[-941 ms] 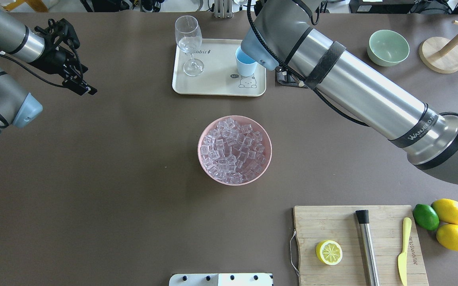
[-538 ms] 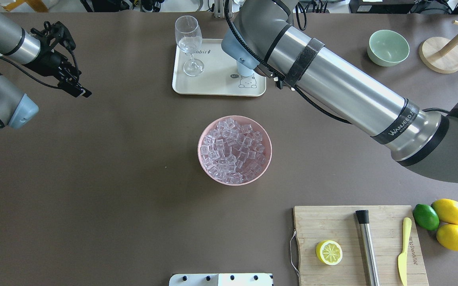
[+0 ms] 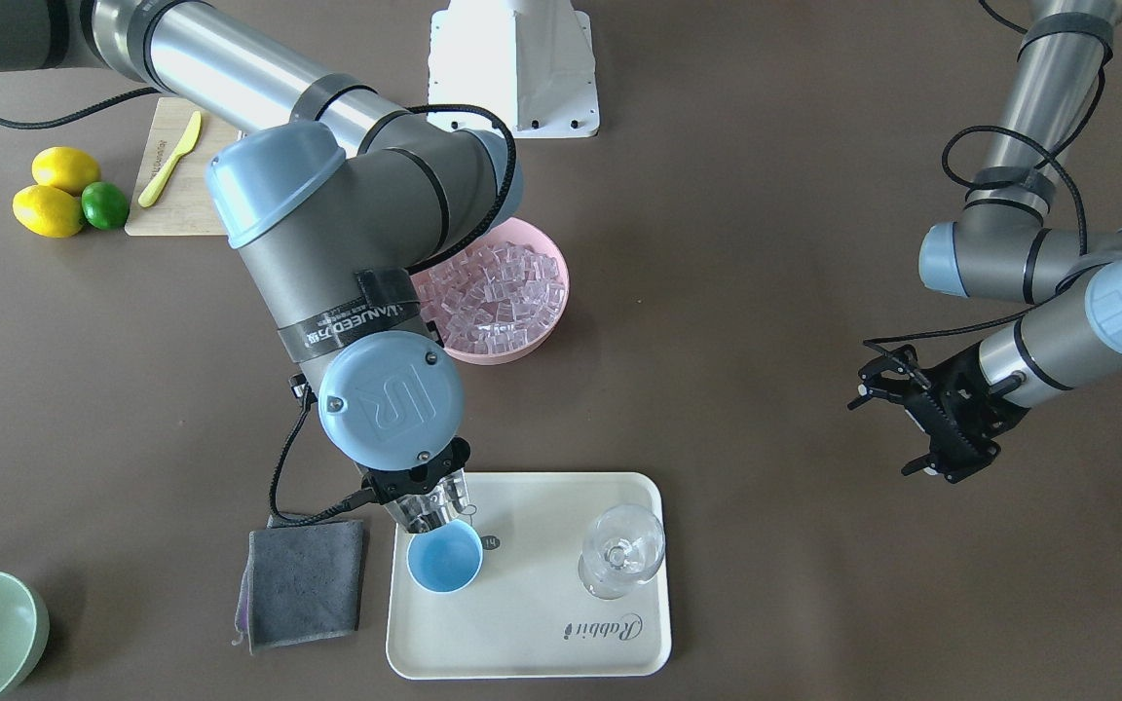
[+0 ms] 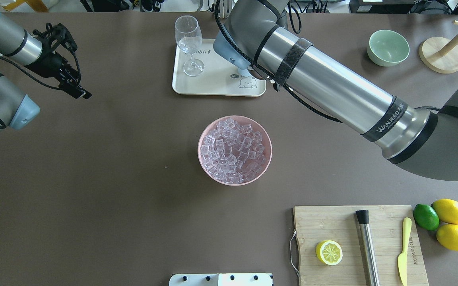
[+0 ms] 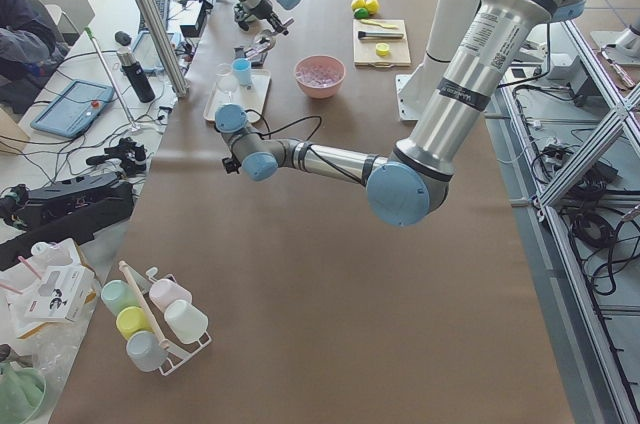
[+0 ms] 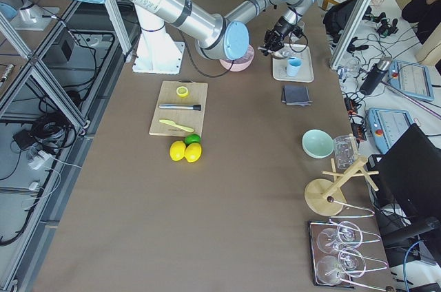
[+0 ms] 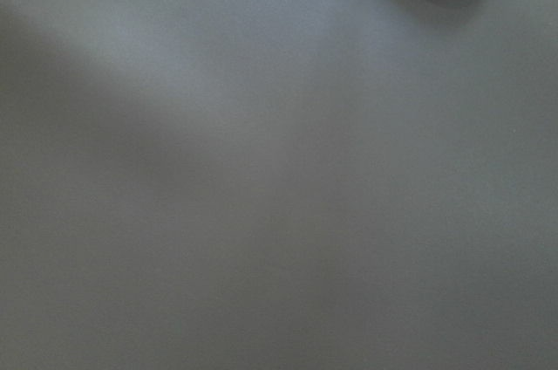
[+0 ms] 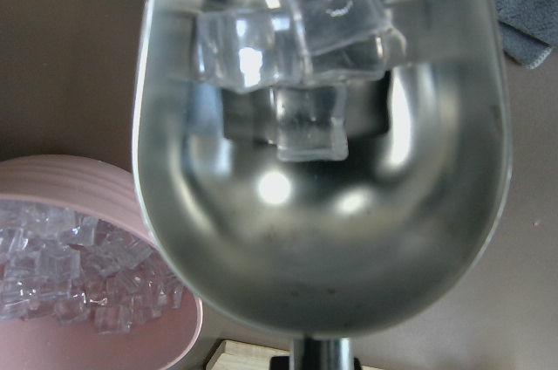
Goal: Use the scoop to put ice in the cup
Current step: 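Tilt the scoop over the light-blue cup to pour the ice in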
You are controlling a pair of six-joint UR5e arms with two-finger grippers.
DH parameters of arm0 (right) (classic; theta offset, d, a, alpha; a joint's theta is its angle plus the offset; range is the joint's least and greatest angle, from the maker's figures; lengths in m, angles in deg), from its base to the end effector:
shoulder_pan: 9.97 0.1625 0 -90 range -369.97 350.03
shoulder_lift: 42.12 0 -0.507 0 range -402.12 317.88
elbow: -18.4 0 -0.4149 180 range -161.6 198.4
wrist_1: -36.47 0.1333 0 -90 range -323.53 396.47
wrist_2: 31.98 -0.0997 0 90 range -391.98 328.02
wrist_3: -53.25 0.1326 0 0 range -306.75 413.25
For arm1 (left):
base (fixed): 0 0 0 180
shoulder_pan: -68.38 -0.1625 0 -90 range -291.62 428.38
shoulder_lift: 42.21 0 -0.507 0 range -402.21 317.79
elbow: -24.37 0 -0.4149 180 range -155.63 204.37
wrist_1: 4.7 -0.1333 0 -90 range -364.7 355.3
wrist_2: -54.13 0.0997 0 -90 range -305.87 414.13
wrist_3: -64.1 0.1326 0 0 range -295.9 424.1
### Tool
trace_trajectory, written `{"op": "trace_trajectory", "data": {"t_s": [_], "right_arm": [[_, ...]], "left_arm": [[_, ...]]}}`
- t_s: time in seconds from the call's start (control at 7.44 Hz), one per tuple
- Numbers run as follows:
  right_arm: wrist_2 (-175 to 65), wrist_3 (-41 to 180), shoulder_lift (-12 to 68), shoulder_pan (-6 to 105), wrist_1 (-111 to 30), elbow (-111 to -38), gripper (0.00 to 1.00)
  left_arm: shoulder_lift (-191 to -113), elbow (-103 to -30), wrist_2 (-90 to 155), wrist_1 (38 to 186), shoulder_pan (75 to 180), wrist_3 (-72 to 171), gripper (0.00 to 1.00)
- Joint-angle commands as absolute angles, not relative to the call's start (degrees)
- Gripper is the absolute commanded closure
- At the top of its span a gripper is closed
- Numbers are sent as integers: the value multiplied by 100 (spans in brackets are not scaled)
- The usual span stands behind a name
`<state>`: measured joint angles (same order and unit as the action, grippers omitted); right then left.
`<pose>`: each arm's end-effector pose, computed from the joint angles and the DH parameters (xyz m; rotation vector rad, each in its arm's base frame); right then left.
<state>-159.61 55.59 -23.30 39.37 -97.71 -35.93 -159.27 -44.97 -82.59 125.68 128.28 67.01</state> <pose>-0.5469 -0.7171 0.2039 -0.3817 -0.5650 -0.5935 0.3581 -0.6911 0.5573 0.5843 0.9555 0.8487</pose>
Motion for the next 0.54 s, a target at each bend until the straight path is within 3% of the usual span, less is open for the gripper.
{"op": "trace_trajectory", "data": {"t_s": [0.0,0.4], "right_arm": [[-15890,5483,-2638,3942,-9766,-3031,100],[-15802,5465,-2647,3942,-9765,-2985,100]], "left_arm": [[-15936,-4497,-8254,12433,12815,6700,2],[-15936,-4489,-8245,12423,12797,6691,2]]}}
